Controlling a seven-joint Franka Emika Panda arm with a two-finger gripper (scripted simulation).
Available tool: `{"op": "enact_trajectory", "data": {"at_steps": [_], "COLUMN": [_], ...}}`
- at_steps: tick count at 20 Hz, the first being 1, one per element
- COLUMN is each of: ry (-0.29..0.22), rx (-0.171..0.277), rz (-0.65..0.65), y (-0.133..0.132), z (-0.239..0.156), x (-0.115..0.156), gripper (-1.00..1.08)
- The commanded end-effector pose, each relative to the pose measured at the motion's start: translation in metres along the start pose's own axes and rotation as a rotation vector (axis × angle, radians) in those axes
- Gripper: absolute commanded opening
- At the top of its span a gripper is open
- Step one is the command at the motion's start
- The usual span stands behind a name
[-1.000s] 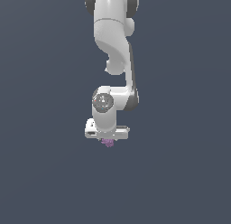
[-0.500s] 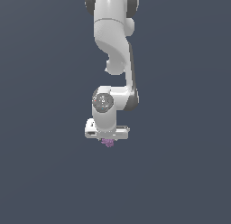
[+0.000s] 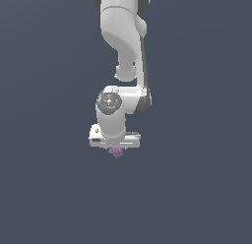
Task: Pick up the object and move it to a goal position.
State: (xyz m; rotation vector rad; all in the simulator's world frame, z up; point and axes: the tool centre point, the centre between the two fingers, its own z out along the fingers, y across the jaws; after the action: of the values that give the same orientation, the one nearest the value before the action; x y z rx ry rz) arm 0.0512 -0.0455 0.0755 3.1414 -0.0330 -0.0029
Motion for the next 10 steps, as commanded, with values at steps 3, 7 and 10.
{"op": "enact_trajectory", "data": {"at_steps": [3, 7, 10], "ry": [0.002, 0.002, 0.002], "rx": [0.000, 0.000, 0.000], "rz": [0.000, 0.000, 0.000], "y": [0.006, 0.014, 0.020], "z": [-0.038, -0.080, -0.116], "x": [0.000, 0.000, 0.000], "gripper": [-1.00, -1.00, -1.00]}}
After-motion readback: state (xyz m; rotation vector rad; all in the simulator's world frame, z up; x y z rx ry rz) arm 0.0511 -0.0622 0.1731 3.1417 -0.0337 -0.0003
